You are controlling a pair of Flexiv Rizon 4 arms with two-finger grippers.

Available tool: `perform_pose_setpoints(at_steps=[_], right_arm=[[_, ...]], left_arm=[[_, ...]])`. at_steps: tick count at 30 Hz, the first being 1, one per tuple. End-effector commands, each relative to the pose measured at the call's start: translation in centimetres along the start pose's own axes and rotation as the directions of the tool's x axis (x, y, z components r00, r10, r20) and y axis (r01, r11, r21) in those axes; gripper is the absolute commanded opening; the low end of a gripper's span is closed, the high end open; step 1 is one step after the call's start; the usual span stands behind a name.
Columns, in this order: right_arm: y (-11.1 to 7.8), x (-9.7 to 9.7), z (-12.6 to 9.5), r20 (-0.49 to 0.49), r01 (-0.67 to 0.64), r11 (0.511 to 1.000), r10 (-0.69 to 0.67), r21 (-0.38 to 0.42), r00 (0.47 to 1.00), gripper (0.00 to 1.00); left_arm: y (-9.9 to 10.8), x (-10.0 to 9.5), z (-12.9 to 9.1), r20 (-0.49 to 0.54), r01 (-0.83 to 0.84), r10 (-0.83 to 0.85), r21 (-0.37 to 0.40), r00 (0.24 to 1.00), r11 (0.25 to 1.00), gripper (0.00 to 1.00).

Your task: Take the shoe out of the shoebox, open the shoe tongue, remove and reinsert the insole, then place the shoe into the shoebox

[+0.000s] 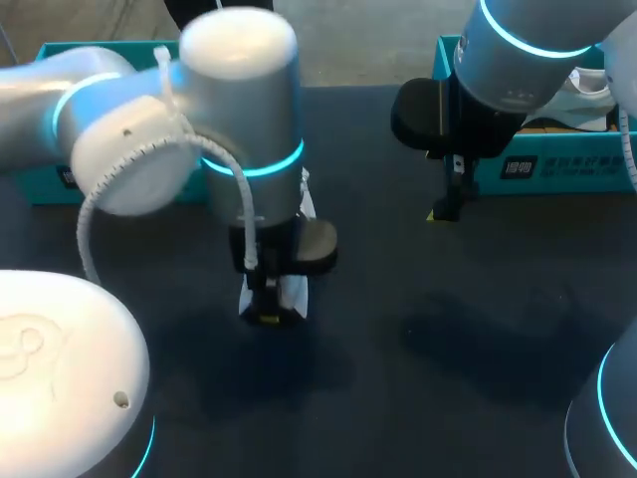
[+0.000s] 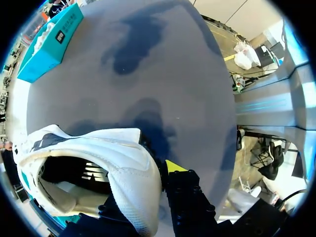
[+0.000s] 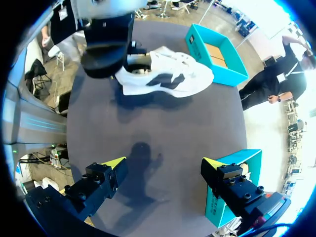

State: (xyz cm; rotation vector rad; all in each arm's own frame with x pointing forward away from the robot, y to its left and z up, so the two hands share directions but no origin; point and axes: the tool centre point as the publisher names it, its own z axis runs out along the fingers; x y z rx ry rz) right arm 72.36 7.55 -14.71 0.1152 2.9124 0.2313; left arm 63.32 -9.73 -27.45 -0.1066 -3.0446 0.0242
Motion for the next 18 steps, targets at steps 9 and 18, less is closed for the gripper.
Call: perform_pose_setpoints(at_steps=[9, 18], right_arm=[[0.1, -0.1, 0.2, -0.002, 0.0, 1.0, 0.0, 0.001, 1.0, 1.0], [0.1, -0.1, 0.2, -0.002, 0.0, 1.0, 0.0, 0.001, 1.0, 1.0]], left_arm=[[2.3, 0.4, -8.4, 0.028, -0.041, 0.04, 0.042, 0.999, 0.998, 0.0], [2.7, -0.8, -9.8, 0.043, -0.047, 0.045, 0.054, 0.998, 0.997, 0.0]])
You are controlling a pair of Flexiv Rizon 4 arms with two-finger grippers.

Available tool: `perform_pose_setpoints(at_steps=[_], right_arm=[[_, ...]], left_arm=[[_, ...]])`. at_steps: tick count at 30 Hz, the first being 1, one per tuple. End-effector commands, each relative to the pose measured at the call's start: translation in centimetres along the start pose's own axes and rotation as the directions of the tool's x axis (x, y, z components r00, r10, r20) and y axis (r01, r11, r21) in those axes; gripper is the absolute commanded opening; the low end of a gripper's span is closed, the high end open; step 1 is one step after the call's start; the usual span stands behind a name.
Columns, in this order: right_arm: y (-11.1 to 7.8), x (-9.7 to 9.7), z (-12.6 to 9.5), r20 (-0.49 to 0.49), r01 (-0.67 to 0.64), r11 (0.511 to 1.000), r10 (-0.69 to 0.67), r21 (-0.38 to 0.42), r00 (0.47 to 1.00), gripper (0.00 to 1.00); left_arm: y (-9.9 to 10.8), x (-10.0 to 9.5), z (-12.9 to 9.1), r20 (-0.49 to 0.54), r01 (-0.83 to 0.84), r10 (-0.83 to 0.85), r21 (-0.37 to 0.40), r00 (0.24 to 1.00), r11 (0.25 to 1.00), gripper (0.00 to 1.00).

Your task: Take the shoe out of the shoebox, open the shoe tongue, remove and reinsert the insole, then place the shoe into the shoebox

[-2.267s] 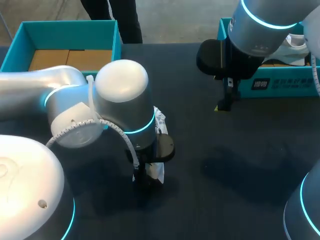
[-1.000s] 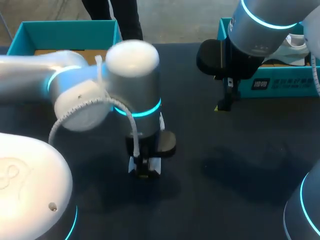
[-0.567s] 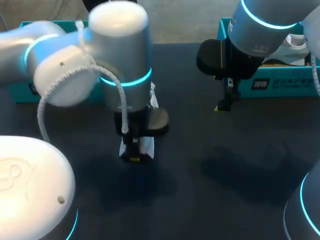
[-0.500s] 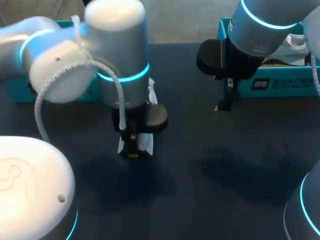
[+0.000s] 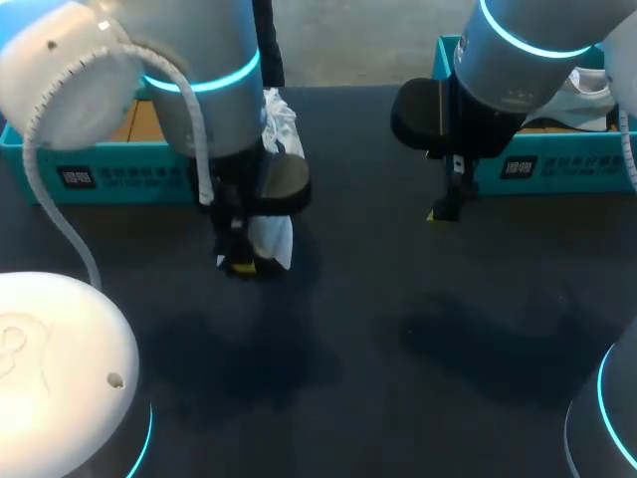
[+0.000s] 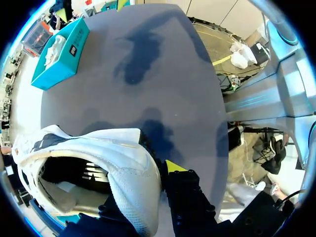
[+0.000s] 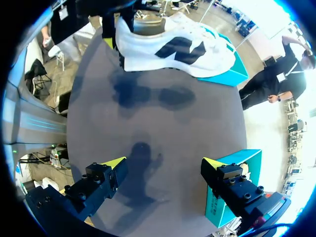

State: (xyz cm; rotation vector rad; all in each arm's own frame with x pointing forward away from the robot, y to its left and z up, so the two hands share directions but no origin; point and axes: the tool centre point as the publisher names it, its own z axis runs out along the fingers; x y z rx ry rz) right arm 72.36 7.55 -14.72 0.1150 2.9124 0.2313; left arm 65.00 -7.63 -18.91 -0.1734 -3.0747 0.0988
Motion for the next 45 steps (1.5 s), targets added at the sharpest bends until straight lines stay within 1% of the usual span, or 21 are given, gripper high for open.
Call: perform_pose_setpoints(at_steps=[1, 3, 6, 26, 28, 32, 34, 45], right_arm=[[0.1, -0.1, 0.2, -0.002, 0.0, 1.0, 0.0, 0.001, 1.0, 1.0], [0.1, -0.1, 0.2, -0.002, 0.0, 1.0, 0.0, 0.001, 1.0, 1.0], [0.1, -0.1, 0.2, -0.002, 0.0, 1.0, 0.0, 0.001, 1.0, 1.0], [0.1, -0.1, 0.2, -0.002, 0.0, 1.0, 0.0, 0.001, 1.0, 1.0], [0.1, -0.1, 0.2, -0.002, 0.0, 1.0, 0.0, 0.001, 1.0, 1.0], [0.1, -0.1, 0.2, -0.002, 0.0, 1.0, 0.0, 0.001, 1.0, 1.0], [0.1, -0.1, 0.2, -0.002, 0.0, 1.0, 0.0, 0.001, 1.0, 1.0], [0.1, -0.1, 0.2, -0.002, 0.0, 1.0, 0.0, 0.001, 1.0, 1.0]], left_arm=[[0.6, -0.1, -1.3, 0.009, -0.002, 0.002, 0.009, 1.0, 1.0, 0.0], [0.6, -0.1, -1.7, 0.018, -0.01, 0.009, 0.011, 1.0, 1.0, 0.0], [0.4, 0.1, -2.1, 0.032, -0.026, 0.026, -0.006, 0.999, 1.0, 0.0], [0.4, 0.1, -2.1, 0.032, -0.026, 0.026, -0.006, 0.999, 1.0, 0.0], [0.9, -0.8, -2.6, 0.007, -0.043, 0.043, -0.005, 0.999, 0.999, 0.0], [1.7, -2.7, -3.2, 0.005, -0.066, 0.066, -0.02, 0.998, 0.998, 0.0], [2.1, -3.5, -3.4, -0.016, -0.084, 0.084, -0.017, 0.996, 0.996, 0.0], [5.2, -8.6, -4.5, -0.022, -0.121, 0.121, -0.027, 0.992, 0.992, 0.0]])
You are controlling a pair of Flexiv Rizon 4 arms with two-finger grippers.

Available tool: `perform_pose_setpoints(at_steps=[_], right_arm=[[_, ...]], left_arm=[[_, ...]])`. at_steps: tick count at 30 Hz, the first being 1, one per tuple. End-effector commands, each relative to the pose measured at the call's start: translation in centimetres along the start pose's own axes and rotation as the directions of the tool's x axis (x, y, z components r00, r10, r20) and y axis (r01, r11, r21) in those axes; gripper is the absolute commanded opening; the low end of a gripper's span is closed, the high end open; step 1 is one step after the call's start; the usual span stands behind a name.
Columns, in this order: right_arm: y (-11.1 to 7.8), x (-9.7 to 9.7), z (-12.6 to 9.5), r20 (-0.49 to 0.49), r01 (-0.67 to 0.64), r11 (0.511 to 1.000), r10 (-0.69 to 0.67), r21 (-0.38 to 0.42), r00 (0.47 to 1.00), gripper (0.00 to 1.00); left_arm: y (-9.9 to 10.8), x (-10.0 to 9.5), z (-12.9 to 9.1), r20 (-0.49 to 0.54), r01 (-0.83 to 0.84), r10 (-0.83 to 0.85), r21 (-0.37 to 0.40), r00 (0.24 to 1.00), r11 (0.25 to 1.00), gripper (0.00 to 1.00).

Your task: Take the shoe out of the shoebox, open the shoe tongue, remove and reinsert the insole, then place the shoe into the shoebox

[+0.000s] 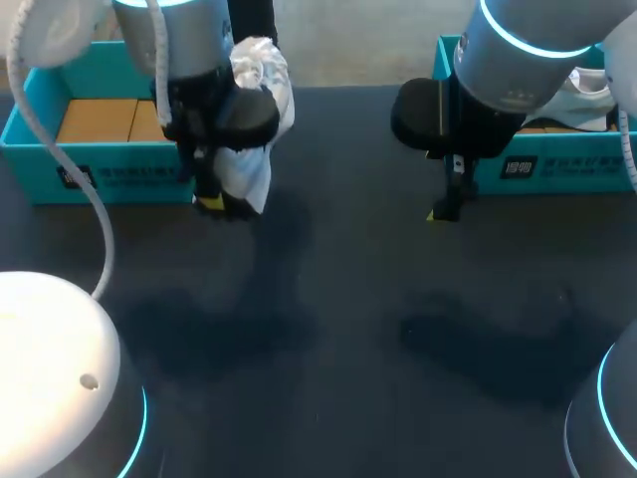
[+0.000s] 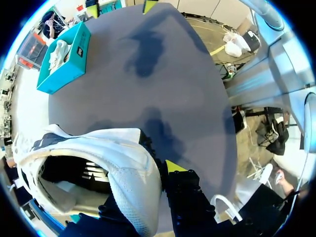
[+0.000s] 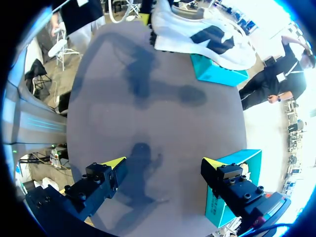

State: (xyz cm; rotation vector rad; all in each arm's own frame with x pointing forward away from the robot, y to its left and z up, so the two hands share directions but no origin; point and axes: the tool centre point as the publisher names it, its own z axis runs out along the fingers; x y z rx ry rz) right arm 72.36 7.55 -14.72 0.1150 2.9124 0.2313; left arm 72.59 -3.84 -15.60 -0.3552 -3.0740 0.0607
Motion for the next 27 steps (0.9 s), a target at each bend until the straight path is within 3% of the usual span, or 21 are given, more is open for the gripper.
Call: perform_pose_setpoints(at_steps=[1, 14, 27], right_arm=[[0.1, -0.1, 0.2, -0.002, 0.0, 1.0, 0.0, 0.001, 1.0, 1.0], [0.1, -0.1, 0.2, -0.002, 0.0, 1.0, 0.0, 0.001, 1.0, 1.0], [0.1, -0.1, 0.2, -0.002, 0.0, 1.0, 0.0, 0.001, 1.0, 1.0]], left_arm=[[1.4, -2.0, -0.6, -0.031, -0.008, 0.008, 0.002, 0.999, 1.0, 0.0], [7.9, -6.6, -1.8, -0.041, 0.0, 0.0, 0.012, 0.999, 1.0, 0.0], [15.0, -9.3, -2.3, -0.041, -0.003, 0.003, 0.022, 0.999, 1.0, 0.0]])
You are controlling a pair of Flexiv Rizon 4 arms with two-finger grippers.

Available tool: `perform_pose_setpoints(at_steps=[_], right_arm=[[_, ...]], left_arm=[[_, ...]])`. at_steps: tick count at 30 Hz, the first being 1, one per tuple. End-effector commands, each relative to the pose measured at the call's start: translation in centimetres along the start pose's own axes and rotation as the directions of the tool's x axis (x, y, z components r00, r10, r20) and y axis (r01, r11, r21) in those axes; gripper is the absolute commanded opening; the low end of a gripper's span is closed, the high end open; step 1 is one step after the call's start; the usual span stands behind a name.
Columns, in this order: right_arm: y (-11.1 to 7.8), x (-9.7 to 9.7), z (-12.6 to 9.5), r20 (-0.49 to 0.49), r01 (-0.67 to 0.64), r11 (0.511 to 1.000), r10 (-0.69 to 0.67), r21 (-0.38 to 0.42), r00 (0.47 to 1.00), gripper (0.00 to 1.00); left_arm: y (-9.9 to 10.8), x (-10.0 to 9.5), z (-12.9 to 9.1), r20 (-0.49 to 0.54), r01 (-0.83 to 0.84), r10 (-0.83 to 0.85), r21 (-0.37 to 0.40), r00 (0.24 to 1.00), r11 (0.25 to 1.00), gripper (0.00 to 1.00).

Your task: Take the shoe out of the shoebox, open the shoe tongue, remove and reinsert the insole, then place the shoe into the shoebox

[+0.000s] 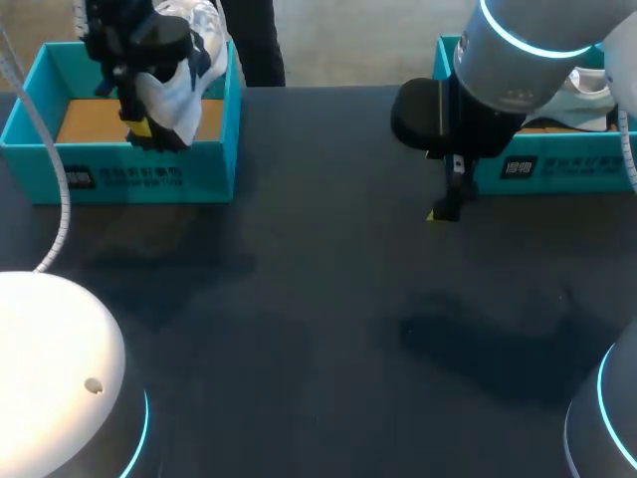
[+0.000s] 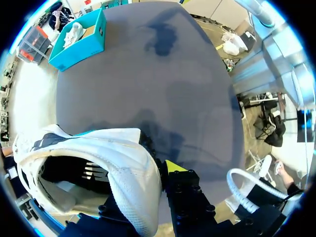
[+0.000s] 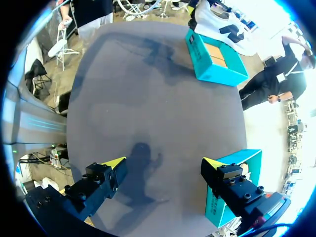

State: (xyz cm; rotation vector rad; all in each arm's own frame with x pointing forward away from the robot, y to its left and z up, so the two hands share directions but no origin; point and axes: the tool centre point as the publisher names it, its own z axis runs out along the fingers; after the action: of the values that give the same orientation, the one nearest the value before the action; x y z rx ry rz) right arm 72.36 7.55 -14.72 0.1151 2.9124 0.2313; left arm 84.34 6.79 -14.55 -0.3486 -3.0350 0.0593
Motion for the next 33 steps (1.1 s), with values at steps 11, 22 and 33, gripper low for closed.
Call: perform_pose_setpoints(at_steps=[11, 22, 33], right_arm=[[0.1, -0.1, 0.2, -0.002, 0.0, 1.0, 0.0, 0.001, 1.0, 1.0], [0.1, -0.1, 0.2, -0.002, 0.0, 1.0, 0.0, 0.001, 1.0, 1.0], [0.1, -0.1, 0.2, -0.002, 0.0, 1.0, 0.0, 0.001, 1.0, 1.0]], left_arm=[[7.9, -1.6, -0.5, -0.042, -0.004, 0.005, 0.019, 0.999, 1.0, 0.0], [14.1, -3.8, -0.9, -0.034, 0.05, -0.049, 0.033, 0.998, 0.998, 0.0], [18.8, -4.8, -1.1, -0.013, 0.062, -0.062, -0.001, 0.998, 0.998, 0.0]])
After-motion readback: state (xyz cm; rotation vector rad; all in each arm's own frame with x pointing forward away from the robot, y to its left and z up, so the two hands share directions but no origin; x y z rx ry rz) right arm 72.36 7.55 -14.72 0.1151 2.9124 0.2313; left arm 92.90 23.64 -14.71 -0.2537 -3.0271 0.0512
